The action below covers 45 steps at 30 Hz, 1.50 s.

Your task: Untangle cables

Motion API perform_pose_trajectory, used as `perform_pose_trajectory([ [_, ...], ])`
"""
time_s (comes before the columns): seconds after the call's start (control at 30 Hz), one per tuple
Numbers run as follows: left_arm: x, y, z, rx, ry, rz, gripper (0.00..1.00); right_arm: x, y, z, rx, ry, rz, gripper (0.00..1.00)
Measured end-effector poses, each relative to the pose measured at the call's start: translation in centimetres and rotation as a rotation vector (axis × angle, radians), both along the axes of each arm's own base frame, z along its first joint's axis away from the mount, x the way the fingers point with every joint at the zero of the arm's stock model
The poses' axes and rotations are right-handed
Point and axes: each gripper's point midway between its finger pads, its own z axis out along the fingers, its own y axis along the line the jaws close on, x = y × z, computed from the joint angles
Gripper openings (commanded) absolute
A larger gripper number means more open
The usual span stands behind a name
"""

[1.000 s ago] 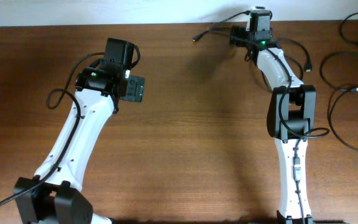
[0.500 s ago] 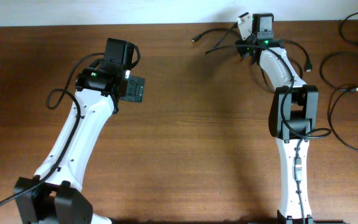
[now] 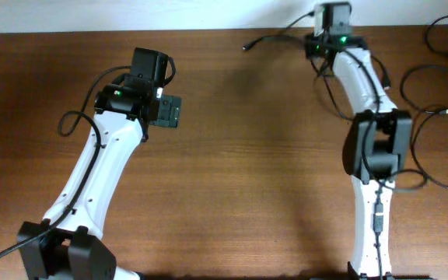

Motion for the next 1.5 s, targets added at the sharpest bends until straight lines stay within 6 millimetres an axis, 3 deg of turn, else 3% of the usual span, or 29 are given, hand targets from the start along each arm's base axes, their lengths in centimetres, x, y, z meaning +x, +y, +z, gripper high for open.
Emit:
perform_pose_trajectory([
  [0.13, 0.1, -0.1, 0.0, -0.005, -0.003, -0.002, 0.99, -1.9, -1.3, 9.0, 0.035, -0.089, -0.119, 0.04],
  [0.17, 0.1, -0.2, 0.0, -0.011, -0.002, -0.005, 0.99, -2.3, -1.5, 10.2, 0.043, -0.099, -0.144, 0.04],
  [0.2, 0.2, -0.3, -0.1, -0.016, -0.003, -0.008, 0.99, -2.7, -1.8, 10.2, 0.046, -0.088, -0.169, 0.04],
  [0.27, 0.3, -0.5, -0.4, -0.022, 0.001, -0.011, 0.99, -4.5, -3.2, 8.2, 0.088, -0.006, -0.324, 0.04],
  [0.37, 0.5, -0.7, -0.8, -0.028, 0.008, -0.014, 0.99, -6.1, -5.2, 6.8, 0.184, 0.045, -0.493, 0.04],
  [0.43, 0.8, -0.7, -0.6, -0.032, -0.007, -0.015, 0.99, -7.2, -5.0, 5.8, 0.220, 0.109, -0.502, 0.04],
  [0.63, 1.4, -1.0, -0.4, -0.045, -0.029, -0.020, 0.99, -8.9, -0.5, 4.4, 0.222, 0.218, -0.418, 0.04],
  [0.73, 1.7, -1.1, -0.2, -0.049, -0.046, -0.020, 0.99, -9.3, 0.5, 2.8, 0.233, 0.268, -0.395, 0.04],
  [0.8, 1.9, -1.2, -0.1, -0.056, -0.056, -0.023, 0.99, -8.9, 0.6, 0.8, 0.236, 0.276, -0.391, 0.04],
  [0.93, 2.2, -1.6, 0.0, -0.073, -0.066, -0.032, 0.99, -9.1, 0.9, -6.5, 0.230, 0.325, -0.385, 0.04],
  [1.0, 2.2, -1.6, 0.0, -0.073, -0.066, -0.032, 0.99, -9.0, 1.4, -8.6, 0.226, 0.326, -0.348, 0.04],
  [1.2, 2.1, -2.1, -0.1, -0.099, -0.059, -0.046, 0.99, -5.2, 2.0, -6.7, 0.228, 0.157, -0.257, 0.04],
  [1.37, 2.1, -2.3, -0.1, -0.111, -0.057, -0.054, 0.99, -5.1, 1.2, -8.8, 0.224, 0.182, -0.252, 0.04],
  [1.5, 2.1, -2.3, -0.1, -0.111, -0.056, -0.053, 0.99, -4.8, 1.0, -9.0, 0.229, 0.176, -0.250, 0.04],
])
